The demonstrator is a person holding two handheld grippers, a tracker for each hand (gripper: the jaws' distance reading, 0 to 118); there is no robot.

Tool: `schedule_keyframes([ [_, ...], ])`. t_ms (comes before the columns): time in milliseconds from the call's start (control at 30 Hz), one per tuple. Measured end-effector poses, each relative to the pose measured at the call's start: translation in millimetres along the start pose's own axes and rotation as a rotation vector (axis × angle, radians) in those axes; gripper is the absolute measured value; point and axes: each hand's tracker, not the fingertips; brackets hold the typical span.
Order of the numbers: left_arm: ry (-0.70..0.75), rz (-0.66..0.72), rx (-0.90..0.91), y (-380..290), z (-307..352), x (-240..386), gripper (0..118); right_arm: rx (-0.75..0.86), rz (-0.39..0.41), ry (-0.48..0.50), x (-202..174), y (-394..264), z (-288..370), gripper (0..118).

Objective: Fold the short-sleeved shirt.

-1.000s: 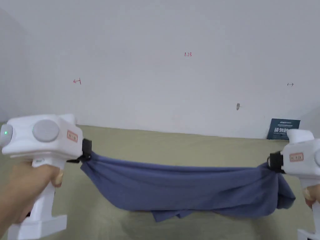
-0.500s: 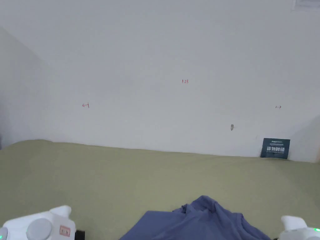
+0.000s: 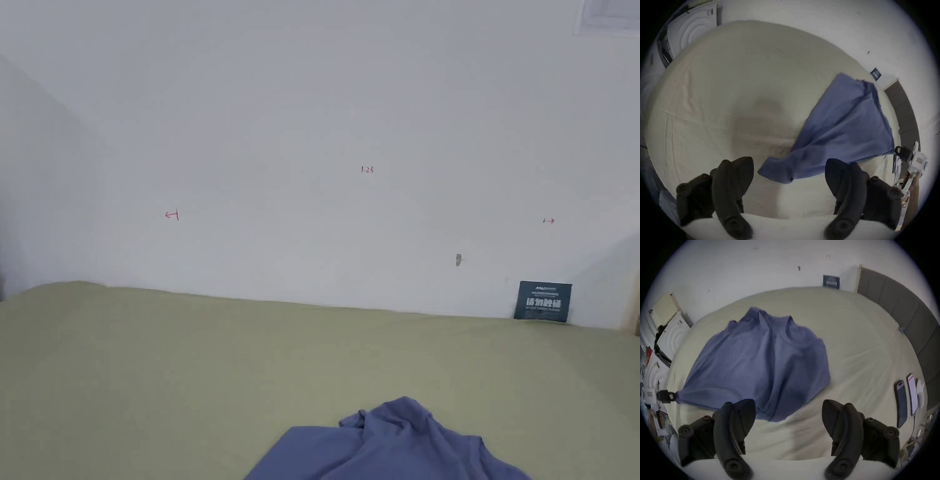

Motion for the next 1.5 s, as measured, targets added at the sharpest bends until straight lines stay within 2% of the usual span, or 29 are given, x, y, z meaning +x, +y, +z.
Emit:
schedule_keyframes([
  [100,-0.021,-0.042,0.101,21.2,23.1,6.0,97,0.072,0.038,-0.029,0.0,9.4,21.6,89],
  [167,-0.037,-0.112,0.186,27.0,40.9,18.7,91,0.105,0.048,-0.047,-2.8,14.9,34.3,87],
  [200,-0.04,-0.143,0.225,28.9,48.0,25.0,80,0.117,0.049,-0.042,-4.7,16.6,42.6,77],
  [233,-0.044,-0.172,0.251,31.6,53.5,30.2,65,0.13,0.05,-0.028,-5.6,18.0,48.7,59],
  [267,-0.04,-0.192,0.261,34.1,56.5,34.8,41,0.134,0.049,-0.016,-6.0,19.7,53.2,34],
  [300,-0.019,-0.202,0.269,31.6,60.3,44.2,2,0.129,0.048,-0.015,-7.8,21.7,56.1,0],
  [367,0.036,-0.231,0.279,32.2,61.2,49.9,0,0.125,0.032,-0.058,-11.7,20.5,61.6,0],
  [467,-0.053,-0.267,0.192,38.2,56.1,45.4,0,0.125,0.07,-0.021,-12.0,18.3,65.8,0],
  [600,-0.03,-0.269,0.104,42.6,37.0,33.3,0,0.129,0.097,-0.042,-16.7,14.3,64.9,0],
  [733,-0.045,-0.169,-0.057,44.9,9.7,11.3,0,0.095,0.089,-0.009,-22.8,11.4,62.2,0],
  [833,0.0,-0.124,-0.123,38.2,-3.2,7.3,2,0.065,0.124,-0.009,-29.5,9.0,56.6,0],
  [867,0.007,-0.127,-0.123,36.1,-6.3,7.5,8,0.063,0.13,-0.01,-28.5,11.5,50.7,0],
  [900,0.008,-0.135,-0.122,35.0,-8.8,7.8,29,0.063,0.131,-0.008,-28.3,12.2,48.1,0],
  [967,0.011,-0.147,-0.129,32.7,-12.4,11.3,87,0.054,0.128,0.002,-28.7,12.6,45.0,0],
  [1000,0.006,-0.149,-0.13,31.0,-13.9,12.1,102,0.048,0.129,0.005,-30.3,13.7,43.7,0],
  [1167,0.021,-0.154,-0.145,21.3,-26.6,20.3,98,0.045,0.143,0.009,-35.1,13.6,43.2,0],
  [1200,0.026,-0.157,-0.159,17.8,-32.1,20.4,83,0.045,0.142,0.015,-35.3,14.0,43.0,0],
  [1233,0.036,-0.161,-0.166,19.6,-36.9,17.9,55,0.044,0.144,0.018,-35.1,14.8,42.6,0],
  [1267,0.043,-0.169,-0.158,16.2,-39.2,18.6,14,0.043,0.147,0.02,-34.1,18.8,39.9,0],
  [1300,0.055,-0.177,-0.133,11.3,-40.7,20.1,2,0.041,0.153,0.018,-33.2,22.8,37.4,0],
  [1333,0.042,-0.184,-0.086,7.5,-36.1,20.3,2,0.038,0.163,0.012,-32.6,26.8,34.8,0],
  [1500,0.018,-0.227,-0.098,9.8,-38.9,18.7,2,0.018,0.196,-0.012,-33.2,78.2,7.3,0],
])
